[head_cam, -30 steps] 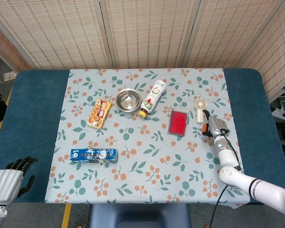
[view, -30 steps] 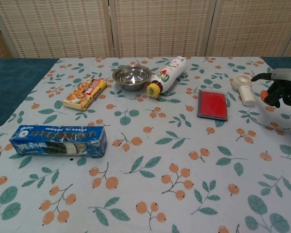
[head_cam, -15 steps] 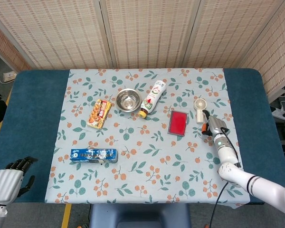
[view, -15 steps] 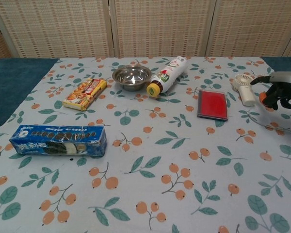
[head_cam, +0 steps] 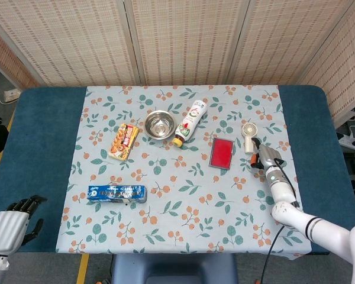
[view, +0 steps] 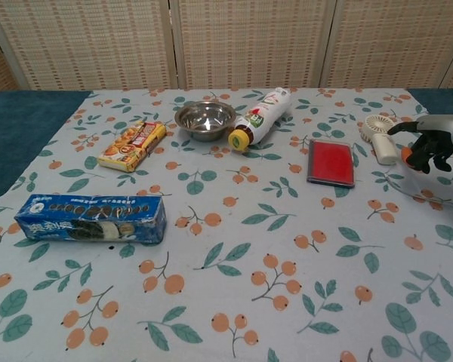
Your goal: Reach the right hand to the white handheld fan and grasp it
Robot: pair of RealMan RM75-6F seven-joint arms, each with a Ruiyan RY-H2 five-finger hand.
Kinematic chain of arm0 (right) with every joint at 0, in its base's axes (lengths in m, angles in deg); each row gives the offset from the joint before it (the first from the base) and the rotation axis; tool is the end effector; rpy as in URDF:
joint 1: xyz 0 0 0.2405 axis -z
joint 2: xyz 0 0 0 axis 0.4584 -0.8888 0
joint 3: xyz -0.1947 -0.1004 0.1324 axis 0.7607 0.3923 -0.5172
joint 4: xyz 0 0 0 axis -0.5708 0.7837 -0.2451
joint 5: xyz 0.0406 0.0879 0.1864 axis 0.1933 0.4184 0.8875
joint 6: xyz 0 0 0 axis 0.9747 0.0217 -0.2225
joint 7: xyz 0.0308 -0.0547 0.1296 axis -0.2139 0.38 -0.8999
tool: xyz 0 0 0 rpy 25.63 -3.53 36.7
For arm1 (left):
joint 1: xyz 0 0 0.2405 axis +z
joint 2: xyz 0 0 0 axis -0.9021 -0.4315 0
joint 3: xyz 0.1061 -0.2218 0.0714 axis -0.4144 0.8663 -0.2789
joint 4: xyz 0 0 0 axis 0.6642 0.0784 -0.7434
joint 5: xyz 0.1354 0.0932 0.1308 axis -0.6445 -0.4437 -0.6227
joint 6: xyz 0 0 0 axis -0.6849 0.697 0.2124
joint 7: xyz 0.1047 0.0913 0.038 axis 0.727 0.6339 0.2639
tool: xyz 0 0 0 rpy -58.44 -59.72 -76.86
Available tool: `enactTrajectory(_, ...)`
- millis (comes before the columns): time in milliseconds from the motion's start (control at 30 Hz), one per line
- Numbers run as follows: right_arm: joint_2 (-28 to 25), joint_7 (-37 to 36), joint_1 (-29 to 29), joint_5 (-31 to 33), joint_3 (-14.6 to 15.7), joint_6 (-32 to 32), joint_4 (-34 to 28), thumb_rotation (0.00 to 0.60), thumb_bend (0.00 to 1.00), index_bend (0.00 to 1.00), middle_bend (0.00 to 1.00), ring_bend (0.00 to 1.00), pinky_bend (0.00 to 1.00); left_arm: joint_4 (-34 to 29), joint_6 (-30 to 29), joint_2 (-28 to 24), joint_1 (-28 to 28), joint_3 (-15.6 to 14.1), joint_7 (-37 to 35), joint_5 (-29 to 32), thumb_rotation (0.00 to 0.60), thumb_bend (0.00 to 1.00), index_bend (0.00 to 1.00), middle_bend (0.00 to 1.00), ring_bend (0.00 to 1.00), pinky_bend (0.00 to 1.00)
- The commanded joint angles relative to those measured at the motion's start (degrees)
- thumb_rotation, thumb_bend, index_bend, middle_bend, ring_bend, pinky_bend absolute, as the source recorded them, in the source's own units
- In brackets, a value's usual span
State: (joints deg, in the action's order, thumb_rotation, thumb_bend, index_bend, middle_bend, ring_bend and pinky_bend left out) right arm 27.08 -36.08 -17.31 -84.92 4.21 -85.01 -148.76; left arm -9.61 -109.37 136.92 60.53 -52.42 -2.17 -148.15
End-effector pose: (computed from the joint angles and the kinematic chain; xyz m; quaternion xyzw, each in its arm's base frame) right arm -0.2715 -0.3976 0.0203 0.5413 -0.6321 0.2476 0.4961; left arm -0.2929 0.1572 0.1433 -0.6636 -0.3409 -0.3398 0.5726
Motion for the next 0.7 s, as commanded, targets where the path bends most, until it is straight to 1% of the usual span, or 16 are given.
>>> enactTrajectory(33,0.1,-0.1,-0.1,-0.1,0.1,0.0,0.2,0.6,0.69,0.0,0.76,0.66,0.8,0.0,0.1,0.0,0.0,0.0,0.0,0.1,0.6,0.42,0.26,0.25,0.3,0.43)
enactTrajectory(700,1.4,-0.9,-1.0,0.5,0.6,0.7,2.4,0.6,0.69,0.0,0.76,0.66,0.8,0.0,0.1,0.0,0.0,0.0,-0.1,0.2,0.6,0.42,0.26,0.25,0.3,0.43)
